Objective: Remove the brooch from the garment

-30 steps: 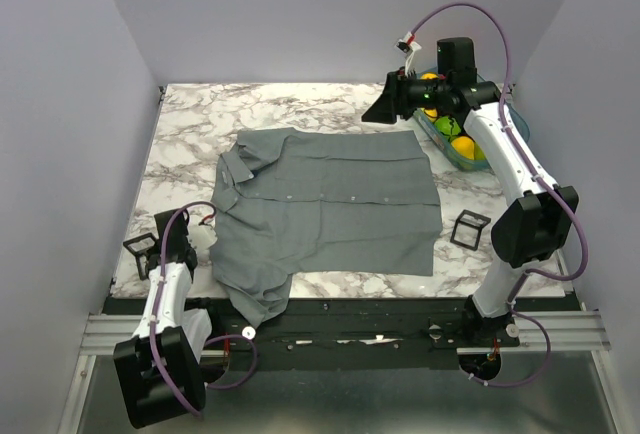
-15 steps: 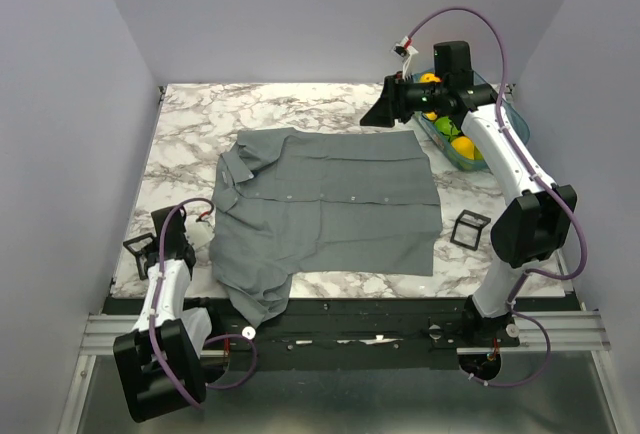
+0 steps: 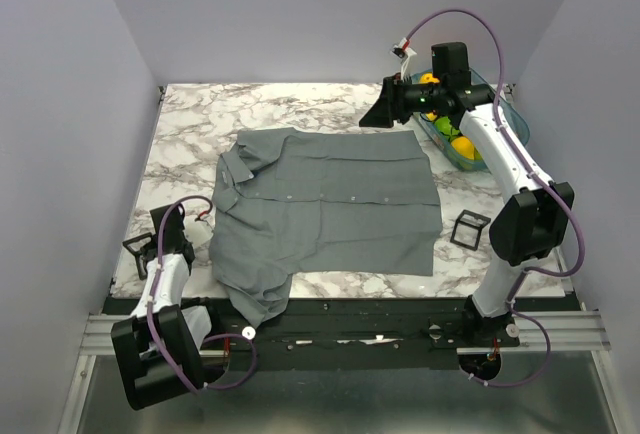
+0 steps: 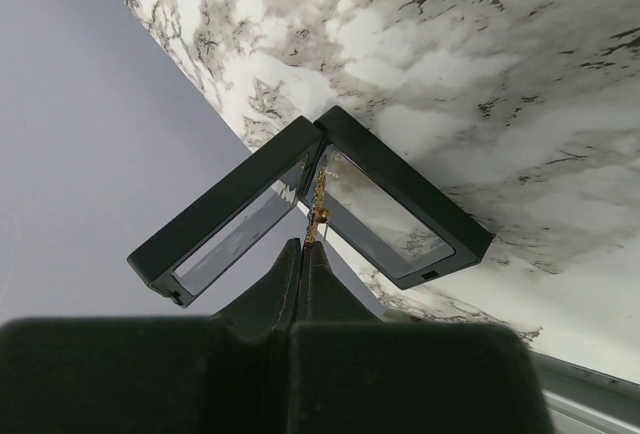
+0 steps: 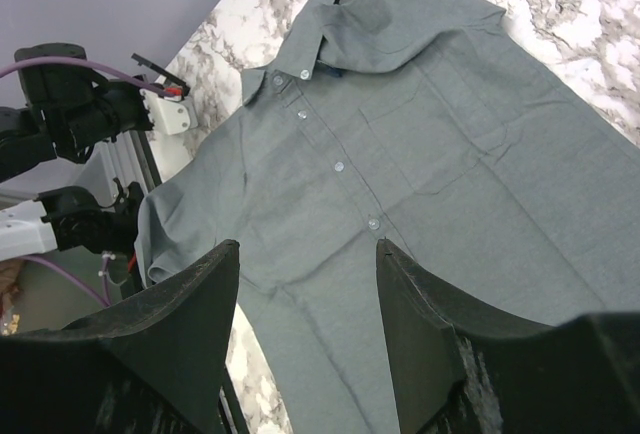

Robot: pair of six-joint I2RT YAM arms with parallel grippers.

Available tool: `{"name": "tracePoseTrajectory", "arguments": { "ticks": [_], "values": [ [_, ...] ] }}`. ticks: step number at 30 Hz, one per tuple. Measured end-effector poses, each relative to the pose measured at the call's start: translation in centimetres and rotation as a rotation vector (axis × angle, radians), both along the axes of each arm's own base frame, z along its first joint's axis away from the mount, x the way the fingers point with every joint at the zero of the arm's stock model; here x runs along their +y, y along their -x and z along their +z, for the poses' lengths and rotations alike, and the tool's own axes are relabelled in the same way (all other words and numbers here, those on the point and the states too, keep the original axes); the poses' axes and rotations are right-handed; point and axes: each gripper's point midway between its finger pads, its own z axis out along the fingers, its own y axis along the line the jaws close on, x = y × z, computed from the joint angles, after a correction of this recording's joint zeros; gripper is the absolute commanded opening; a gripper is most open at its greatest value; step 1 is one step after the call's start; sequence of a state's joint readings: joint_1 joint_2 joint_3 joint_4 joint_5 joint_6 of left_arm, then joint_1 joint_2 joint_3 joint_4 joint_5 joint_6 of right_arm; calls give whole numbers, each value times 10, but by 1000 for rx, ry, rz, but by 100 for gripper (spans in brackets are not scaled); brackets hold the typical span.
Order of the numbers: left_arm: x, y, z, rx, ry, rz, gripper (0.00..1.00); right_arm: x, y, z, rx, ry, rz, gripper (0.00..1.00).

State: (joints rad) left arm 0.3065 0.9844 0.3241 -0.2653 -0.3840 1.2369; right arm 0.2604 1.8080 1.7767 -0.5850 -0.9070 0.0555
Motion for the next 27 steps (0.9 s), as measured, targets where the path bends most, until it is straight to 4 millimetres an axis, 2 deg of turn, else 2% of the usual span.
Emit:
{"name": "tracePoseTrajectory", "arguments": {
  "ticks": [4, 9, 12, 27],
  "values": [
    [0, -1, 0, 4, 4, 4, 0, 0, 0, 0, 1, 0, 0, 65],
    [-1, 1, -1, 10, 12, 8, 20, 1, -1, -4, 12, -1, 5, 65],
    [-2, 2, -1, 13, 25, 14, 25, 2, -2, -8, 21, 0, 6, 65],
    [-8, 11, 2, 1, 56, 30, 29, 3, -3, -13, 43, -2, 9, 65]
  ]
}}
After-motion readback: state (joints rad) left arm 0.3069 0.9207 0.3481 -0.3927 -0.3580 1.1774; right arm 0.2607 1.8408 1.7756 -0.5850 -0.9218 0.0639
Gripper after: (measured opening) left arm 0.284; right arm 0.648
